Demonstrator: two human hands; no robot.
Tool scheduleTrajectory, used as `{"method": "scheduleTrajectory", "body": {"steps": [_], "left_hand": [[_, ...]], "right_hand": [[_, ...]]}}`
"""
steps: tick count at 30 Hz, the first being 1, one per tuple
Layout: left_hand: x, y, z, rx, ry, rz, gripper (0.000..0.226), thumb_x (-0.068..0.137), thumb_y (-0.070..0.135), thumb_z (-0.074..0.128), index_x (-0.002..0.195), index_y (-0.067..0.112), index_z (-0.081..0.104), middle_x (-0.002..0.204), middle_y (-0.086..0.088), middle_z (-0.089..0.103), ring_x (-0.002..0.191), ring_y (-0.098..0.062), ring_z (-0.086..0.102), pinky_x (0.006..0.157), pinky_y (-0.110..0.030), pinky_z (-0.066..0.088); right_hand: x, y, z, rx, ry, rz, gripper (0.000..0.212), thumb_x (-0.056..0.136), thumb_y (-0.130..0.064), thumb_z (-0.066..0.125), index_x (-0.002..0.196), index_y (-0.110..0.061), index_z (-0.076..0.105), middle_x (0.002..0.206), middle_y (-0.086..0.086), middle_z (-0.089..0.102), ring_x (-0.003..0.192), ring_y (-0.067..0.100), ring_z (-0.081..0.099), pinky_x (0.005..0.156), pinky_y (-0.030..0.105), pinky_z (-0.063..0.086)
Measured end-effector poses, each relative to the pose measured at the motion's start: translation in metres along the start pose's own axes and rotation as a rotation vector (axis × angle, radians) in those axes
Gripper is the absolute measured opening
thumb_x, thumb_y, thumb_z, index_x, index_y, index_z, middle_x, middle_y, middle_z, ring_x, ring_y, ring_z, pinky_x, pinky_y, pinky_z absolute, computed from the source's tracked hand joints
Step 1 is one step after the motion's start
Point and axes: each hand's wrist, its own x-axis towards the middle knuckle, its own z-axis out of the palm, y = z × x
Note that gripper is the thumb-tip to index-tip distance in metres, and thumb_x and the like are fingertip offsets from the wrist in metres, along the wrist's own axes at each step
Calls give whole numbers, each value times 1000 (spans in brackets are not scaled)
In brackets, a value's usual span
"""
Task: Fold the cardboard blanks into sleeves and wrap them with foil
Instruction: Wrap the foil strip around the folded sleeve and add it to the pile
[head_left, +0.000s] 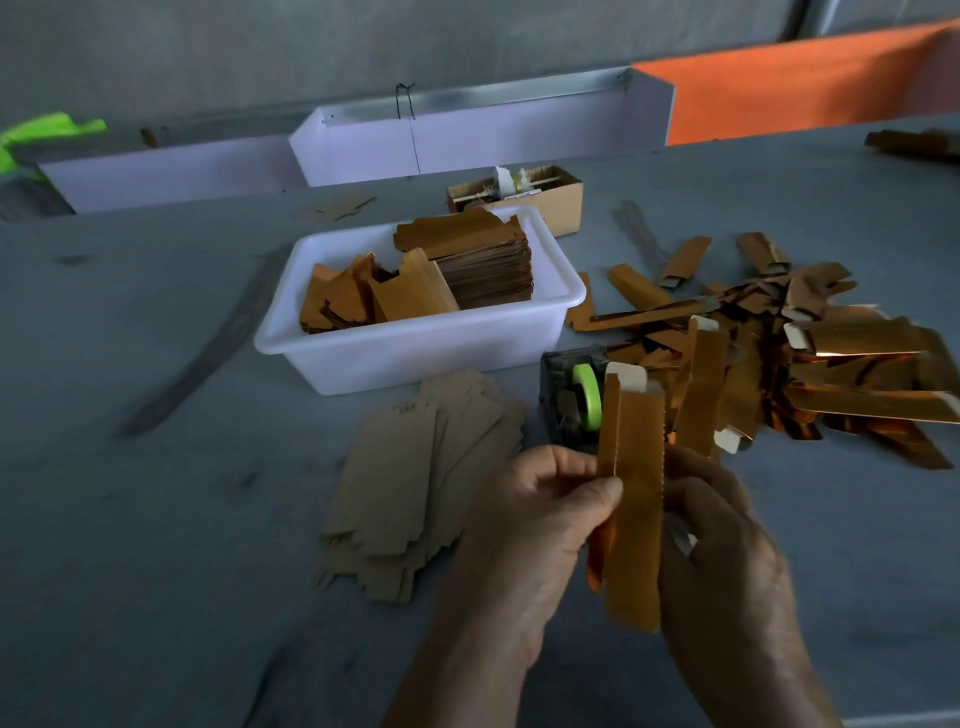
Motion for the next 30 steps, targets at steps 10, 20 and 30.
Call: {"method": "scheduleTrajectory", "body": {"steps": [10, 20, 30], "left_hand": [[-1, 3, 2, 76, 13, -2, 2, 86, 26, 66, 84, 26, 67, 71, 12, 70, 62, 9, 62, 46, -3, 41], [-18, 0, 3, -8, 55, 31, 9, 84, 15, 67, 76, 14, 72, 56, 4, 63, 43, -1, 51, 42, -14, 39], [-23, -1, -1, -100, -5, -39, 7, 82, 9, 70, 76, 12, 73, 75, -9, 74, 72, -23, 73, 71, -36, 61]], "right_hand": [[7, -7, -23, -225, -11, -277, 7, 78, -4, 67, 75, -11, 67, 90, 3, 62, 75, 22, 60, 59, 30, 48], [19, -18, -64, 386, -478, -60, 23, 59, -30, 56, 70, -43, 71, 75, -8, 69, 65, 4, 63, 53, 12, 50], [16, -25, -52, 4, -430, -245, 28, 78, -26, 61, 89, -50, 53, 90, -31, 59, 80, -7, 59, 63, 13, 50]]}}
